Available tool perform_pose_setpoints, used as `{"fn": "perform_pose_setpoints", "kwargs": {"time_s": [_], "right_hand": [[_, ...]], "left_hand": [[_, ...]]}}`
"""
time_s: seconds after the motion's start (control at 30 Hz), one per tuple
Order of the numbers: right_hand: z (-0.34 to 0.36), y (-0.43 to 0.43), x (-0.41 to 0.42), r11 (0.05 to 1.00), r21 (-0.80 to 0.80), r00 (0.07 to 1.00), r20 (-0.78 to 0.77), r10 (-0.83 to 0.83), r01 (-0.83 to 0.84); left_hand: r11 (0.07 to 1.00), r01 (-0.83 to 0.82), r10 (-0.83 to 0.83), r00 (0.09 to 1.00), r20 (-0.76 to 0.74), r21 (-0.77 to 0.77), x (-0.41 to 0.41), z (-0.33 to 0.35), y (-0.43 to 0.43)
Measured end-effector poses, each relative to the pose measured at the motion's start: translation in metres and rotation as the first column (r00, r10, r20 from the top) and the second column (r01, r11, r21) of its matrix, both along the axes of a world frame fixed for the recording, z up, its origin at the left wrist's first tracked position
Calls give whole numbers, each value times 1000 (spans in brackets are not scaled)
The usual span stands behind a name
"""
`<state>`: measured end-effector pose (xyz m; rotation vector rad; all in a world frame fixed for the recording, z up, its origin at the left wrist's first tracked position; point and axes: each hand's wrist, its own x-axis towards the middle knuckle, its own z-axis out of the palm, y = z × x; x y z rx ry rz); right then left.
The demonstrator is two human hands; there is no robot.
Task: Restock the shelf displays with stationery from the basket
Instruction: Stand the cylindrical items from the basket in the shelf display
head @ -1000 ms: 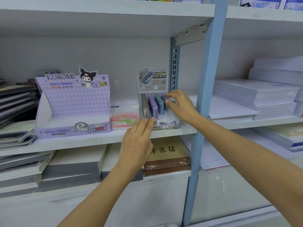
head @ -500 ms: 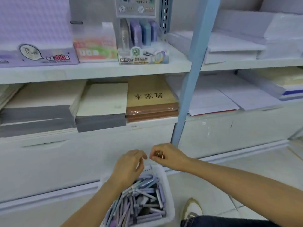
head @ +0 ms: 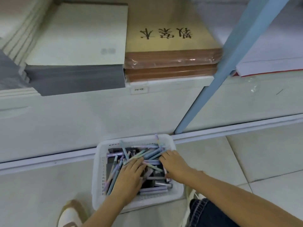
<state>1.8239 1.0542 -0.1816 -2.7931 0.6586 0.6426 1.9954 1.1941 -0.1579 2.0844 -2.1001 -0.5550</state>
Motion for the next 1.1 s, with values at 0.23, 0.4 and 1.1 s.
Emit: {"fn": "perform_pose_setpoints", "kwargs": {"time_s": [0.23, 0.4, 1.1], "right_hand": [[12, -10, -1, 997, 51, 998, 39, 47, -49], [25, -14, -6, 942, 334, 997, 52, -64, 43], [23, -13, -10, 999, 37, 999, 28, -31, 30]], "left_hand": [[1000, -15, 14, 996, -88, -9, 2, -14, 2], [999, -40, 37, 991, -129, -18, 1, -14, 4], [805, -305, 593, 398, -700, 509, -8, -2, -5]]}}
